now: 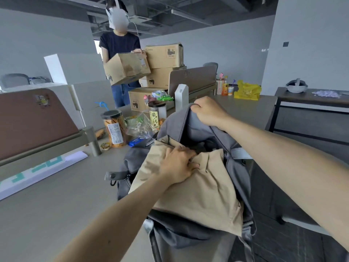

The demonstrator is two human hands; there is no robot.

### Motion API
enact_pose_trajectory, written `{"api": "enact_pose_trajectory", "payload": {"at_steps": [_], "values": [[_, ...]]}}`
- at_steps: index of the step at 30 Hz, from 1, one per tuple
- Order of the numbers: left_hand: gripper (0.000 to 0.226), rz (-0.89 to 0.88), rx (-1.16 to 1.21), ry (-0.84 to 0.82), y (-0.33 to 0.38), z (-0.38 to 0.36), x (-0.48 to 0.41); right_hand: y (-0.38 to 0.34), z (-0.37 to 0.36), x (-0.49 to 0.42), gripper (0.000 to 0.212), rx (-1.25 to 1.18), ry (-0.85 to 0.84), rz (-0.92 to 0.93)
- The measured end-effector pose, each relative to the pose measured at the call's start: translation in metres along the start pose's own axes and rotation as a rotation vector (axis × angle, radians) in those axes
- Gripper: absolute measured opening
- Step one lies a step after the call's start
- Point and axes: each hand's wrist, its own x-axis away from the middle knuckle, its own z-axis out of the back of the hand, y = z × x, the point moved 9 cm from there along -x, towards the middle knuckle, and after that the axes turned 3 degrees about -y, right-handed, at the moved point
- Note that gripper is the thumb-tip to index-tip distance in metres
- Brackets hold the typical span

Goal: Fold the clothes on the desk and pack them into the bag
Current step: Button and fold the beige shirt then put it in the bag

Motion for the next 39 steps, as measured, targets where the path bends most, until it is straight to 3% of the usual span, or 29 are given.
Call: {"api": "enact_pose_trajectory", "payload": {"at_steps": [6, 10, 12, 13, 15, 16, 19, 22, 27, 30, 33, 36, 39], "values": [[0.028, 0.112, 0.094, -0.144, -0.014, -0.032, -0.011, -0.008, 0.021, -0.004, 0.034, 0.041, 0.093, 0.047], [0.030, 0.119, 0.119, -0.175, -0.015, -0.035, -0.010, 0.009, 0.021, 0.007, 0.035, 0.122, 0.063, 0.025], [0.030, 0.059, 0.242, -0.106, -0.014, -0.015, -0.006, 0.027, 0.017, 0.014, 0.035, 0.181, 0.038, -0.015], [0.027, 0.047, 0.277, 0.008, -0.019, 0.004, -0.003, 0.034, 0.016, 0.017, 0.036, 0.195, 0.027, -0.028], [0.029, 0.154, 0.219, 0.275, -0.041, 0.046, 0.007, 0.039, 0.016, 0.023, 0.037, 0.192, 0.008, -0.036], [0.037, 0.262, 0.167, 0.331, -0.055, 0.059, 0.010, 0.037, 0.015, 0.026, 0.039, 0.188, -0.002, -0.032], [0.070, 0.500, 0.094, 0.187, -0.087, 0.055, -0.001, 0.026, 0.009, 0.033, 0.039, 0.200, -0.034, -0.021], [0.096, 0.526, 0.043, 0.108, -0.084, 0.045, -0.022, 0.020, 0.002, 0.042, 0.038, 0.232, -0.044, -0.013], [0.073, 0.504, -0.205, 0.150, -0.075, 0.055, -0.045, 0.031, -0.006, 0.062, 0.041, 0.242, -0.042, -0.032], [0.051, 0.400, -0.232, 0.096, -0.077, 0.060, -0.054, 0.039, -0.013, 0.065, 0.034, 0.272, -0.079, -0.050], [0.039, 0.169, -0.228, 0.039, -0.078, 0.074, -0.053, 0.044, -0.013, 0.065, 0.031, 0.352, -0.088, -0.065], [0.038, -0.105, -0.268, 0.069, -0.068, 0.102, -0.038, 0.041, 0.001, 0.059, 0.031, 0.388, 0.003, -0.080], [0.043, -0.380, -0.493, 0.116, -0.043, 0.124, -0.016, 0.035, 0.012, 0.051, 0.029, 0.397, 0.063, -0.103]]}}
